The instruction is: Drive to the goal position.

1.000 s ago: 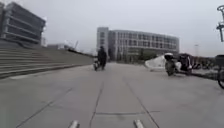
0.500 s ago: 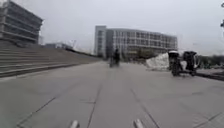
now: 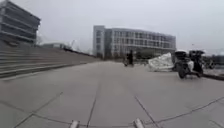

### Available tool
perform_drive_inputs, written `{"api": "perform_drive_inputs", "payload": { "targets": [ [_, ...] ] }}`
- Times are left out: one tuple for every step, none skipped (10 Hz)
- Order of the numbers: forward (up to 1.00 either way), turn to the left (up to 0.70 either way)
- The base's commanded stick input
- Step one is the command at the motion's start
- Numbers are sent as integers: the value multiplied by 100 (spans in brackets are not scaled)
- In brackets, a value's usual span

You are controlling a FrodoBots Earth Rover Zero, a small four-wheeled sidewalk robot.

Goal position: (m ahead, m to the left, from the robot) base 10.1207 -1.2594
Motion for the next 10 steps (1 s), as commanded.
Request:
{"api": "perform_drive_inputs", "payload": {
  "targets": [
    [100, 0],
    [100, -17],
    [100, -34],
    [100, -4],
    [100, 0],
    [100, 0],
    [100, 0],
    [100, 0],
    [100, 0],
    [100, 0]
  ]
}}
